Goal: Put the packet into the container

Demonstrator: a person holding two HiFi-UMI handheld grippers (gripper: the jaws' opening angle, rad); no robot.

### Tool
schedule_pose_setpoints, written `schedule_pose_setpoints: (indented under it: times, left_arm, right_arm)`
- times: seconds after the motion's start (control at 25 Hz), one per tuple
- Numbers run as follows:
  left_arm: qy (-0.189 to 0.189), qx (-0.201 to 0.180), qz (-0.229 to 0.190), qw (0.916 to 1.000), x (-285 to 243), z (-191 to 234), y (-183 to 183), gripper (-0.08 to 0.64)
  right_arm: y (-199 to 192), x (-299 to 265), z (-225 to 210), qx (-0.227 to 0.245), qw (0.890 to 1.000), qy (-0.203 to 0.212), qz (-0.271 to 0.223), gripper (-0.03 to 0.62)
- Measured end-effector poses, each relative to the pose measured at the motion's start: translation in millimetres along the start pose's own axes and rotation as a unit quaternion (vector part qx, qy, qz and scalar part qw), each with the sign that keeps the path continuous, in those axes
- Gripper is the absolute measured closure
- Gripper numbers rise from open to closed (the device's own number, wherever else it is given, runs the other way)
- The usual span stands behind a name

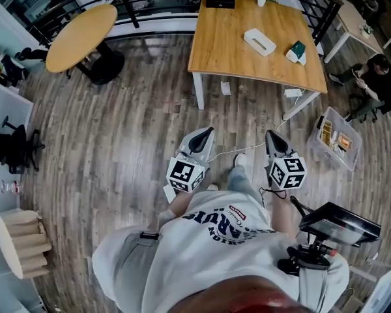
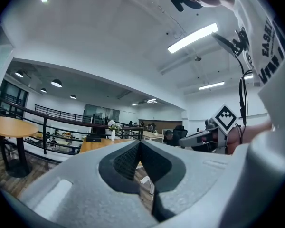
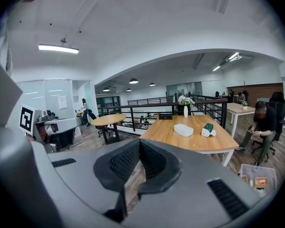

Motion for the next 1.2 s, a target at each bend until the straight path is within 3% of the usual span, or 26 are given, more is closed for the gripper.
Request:
schedule_pose_setpoints:
  times: [0.24,0.4,0.8,1.2]
  left_arm:
    - [0.017,-0.011,0.004,0.9998,-31.1,11.3,1.1,0.56]
    - [0.04,-0.007,0.011,0.9991,-58.0,28.8,-3.8,0.56]
    - [0.045,-0.019,0.017,0.9986,-149.0,42.3,5.8,0.56]
    - [0.076,-0.04,0.02,0.9961,-242.0,62.9,26.3,0.56]
  right_arm:
    - [16.5,-25.1,-26.8,0.001,1.0,0.014,-0.008,0.583]
    - [22.2,-40.8,-59.8,-0.006,1.0,-0.002,-0.003,0.583]
    - [54.7,-85.5,-142.9,0.004,1.0,-0.012,0.007,0.583]
    - [88.2,-137.8,-223.8,-0.013,1.0,0.009,0.007,0.583]
Point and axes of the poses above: the fingertips, and each gripper's own axes: x backward along the fingers, z to its left, y out of its top, the point moved 3 cm from there along x, backward along the fingers, and after that the axes turned 7 degrees about -x, right-handed, at the moved point
